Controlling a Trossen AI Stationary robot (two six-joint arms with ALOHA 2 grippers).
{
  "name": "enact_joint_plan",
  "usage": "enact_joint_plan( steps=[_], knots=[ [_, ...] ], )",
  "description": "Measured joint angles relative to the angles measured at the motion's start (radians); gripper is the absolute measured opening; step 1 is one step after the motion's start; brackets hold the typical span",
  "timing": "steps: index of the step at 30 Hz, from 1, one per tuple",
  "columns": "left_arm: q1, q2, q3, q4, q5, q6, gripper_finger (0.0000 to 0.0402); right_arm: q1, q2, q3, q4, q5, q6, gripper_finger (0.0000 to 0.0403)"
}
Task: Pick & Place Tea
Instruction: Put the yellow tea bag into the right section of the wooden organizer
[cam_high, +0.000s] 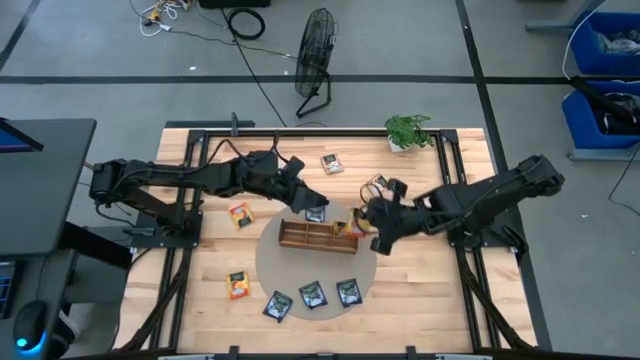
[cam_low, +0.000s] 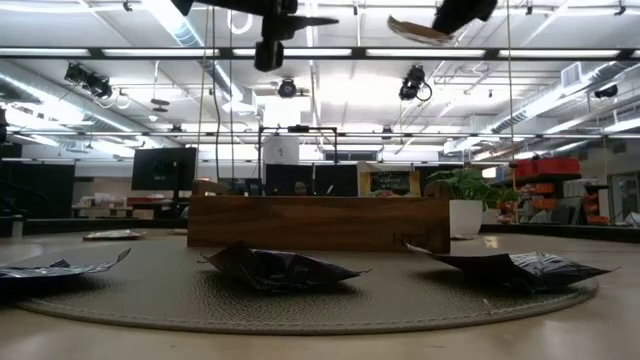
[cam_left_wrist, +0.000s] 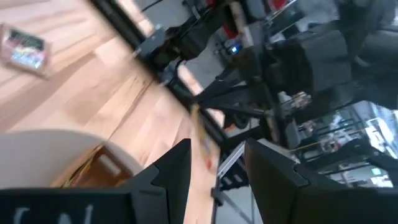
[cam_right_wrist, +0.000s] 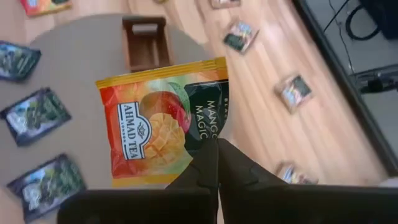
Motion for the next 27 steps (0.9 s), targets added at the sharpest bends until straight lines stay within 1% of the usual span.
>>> enact_joint_plan(
  steps=[4, 11, 13, 18, 22, 27],
  knots=[
    [-0.001, 0.000, 0.000, -0.005, -0.033, -0.003, 0.0154, -0.046, 0.000, 0.015, 0.026, -0.011, -0.075, 0.0000],
    [0.005, 0.017, -0.001, -0.013, -0.130, -0.069, 0.0154, -0.079, 0.015, 0.030, 0.058, -0.044, -0.156, 0.0000],
    [0.008, 0.034, 0.001, -0.005, -0.121, -0.070, 0.0154, -0.086, 0.019, 0.032, 0.094, -0.044, -0.175, 0.0000],
    [0.011, 0.078, -0.001, 0.016, -0.052, -0.077, 0.0154, -0.120, 0.027, 0.032, 0.109, -0.069, -0.200, 0.0000],
    [0.010, 0.082, -0.001, 0.028, -0.045, -0.077, 0.0154, -0.149, 0.026, 0.032, 0.105, -0.095, -0.216, 0.0000],
    [0.011, 0.082, -0.001, 0.036, -0.047, -0.075, 0.0154, -0.154, 0.026, 0.032, 0.130, -0.114, -0.253, 0.0000]
  ],
)
